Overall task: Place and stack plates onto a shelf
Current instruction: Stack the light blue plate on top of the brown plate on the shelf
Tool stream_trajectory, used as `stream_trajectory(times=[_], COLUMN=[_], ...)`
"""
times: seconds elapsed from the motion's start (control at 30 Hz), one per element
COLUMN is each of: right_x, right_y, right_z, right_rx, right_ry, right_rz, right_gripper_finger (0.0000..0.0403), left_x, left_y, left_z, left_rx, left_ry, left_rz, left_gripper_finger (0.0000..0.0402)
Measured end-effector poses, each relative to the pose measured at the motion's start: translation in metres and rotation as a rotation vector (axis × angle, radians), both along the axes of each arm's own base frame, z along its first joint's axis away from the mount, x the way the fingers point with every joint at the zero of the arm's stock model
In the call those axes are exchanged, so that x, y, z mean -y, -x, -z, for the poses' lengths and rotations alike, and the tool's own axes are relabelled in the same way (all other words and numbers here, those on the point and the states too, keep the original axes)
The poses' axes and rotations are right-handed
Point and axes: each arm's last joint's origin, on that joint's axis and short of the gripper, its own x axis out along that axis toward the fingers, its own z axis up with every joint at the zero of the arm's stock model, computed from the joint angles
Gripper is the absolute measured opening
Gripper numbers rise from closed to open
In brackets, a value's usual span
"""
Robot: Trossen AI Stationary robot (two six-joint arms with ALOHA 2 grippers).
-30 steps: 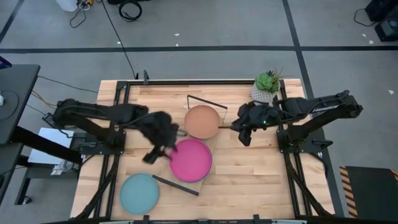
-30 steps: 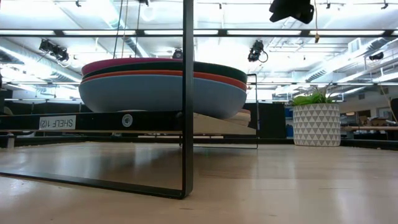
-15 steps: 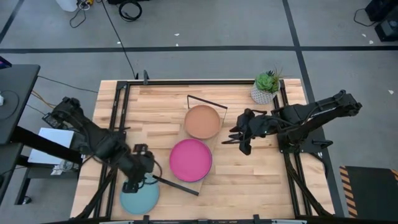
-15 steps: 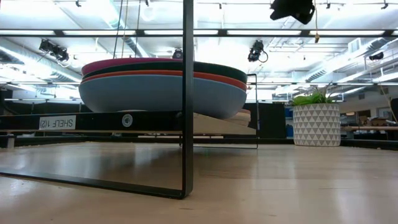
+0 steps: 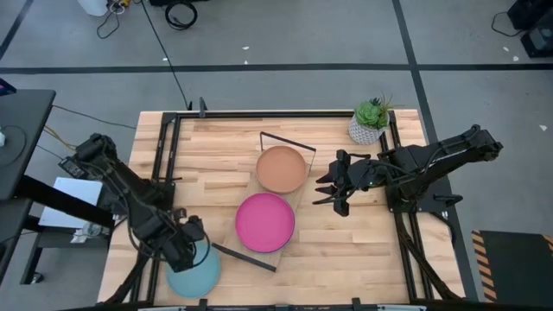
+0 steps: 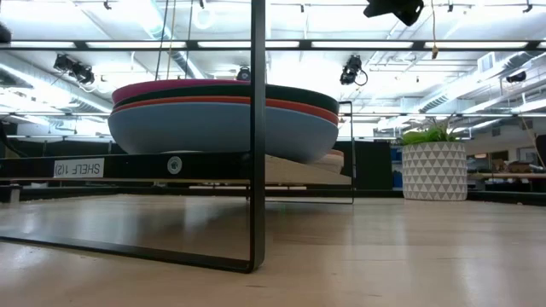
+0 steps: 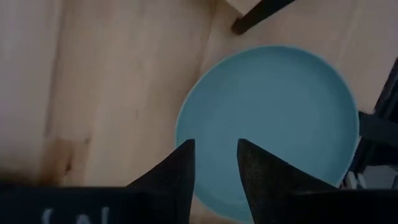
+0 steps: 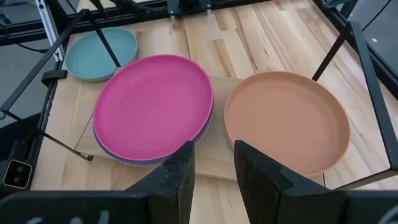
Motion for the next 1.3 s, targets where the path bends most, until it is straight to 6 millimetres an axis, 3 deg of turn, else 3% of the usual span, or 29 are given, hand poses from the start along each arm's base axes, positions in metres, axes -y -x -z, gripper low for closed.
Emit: stream_trajectory(times=[0.43,0.7,0.87,1.07,1.3], right_x=[0.0,-0.001,-0.005,-0.01,-0.01], right_y=[0.0,0.0,0.001,0.003,0.003], right_z=[0.0,0.0,0.0,0.0,0.0], right_rx=[-0.001,-0.001,-0.001,0.004,0.005], right_ry=[0.005,-0.006,-0.008,-0.009,-0.018], right_rz=[-0.004,-0.001,-0.015,-0.011,-0.006], right_gripper_finger=[0.0118,0.0118,0.0118,0.0118,0.0118], left_x=[-0.034,-0.045,-0.044,-0.045,-0.048], left_y=[0.001,-0.001,0.0,0.007,0.011], left_z=[0.068,0.073,0.073,0.088,0.1], left_rx=[-0.038,-0.005,-0.003,-0.043,-0.046], left_ry=[0.21,0.12,0.117,0.125,0.132], left_rz=[-0.105,-0.099,-0.088,-0.091,-0.071], left_gripper_finger=[0.0084,0.0085,0.0114,0.0156,0.0158])
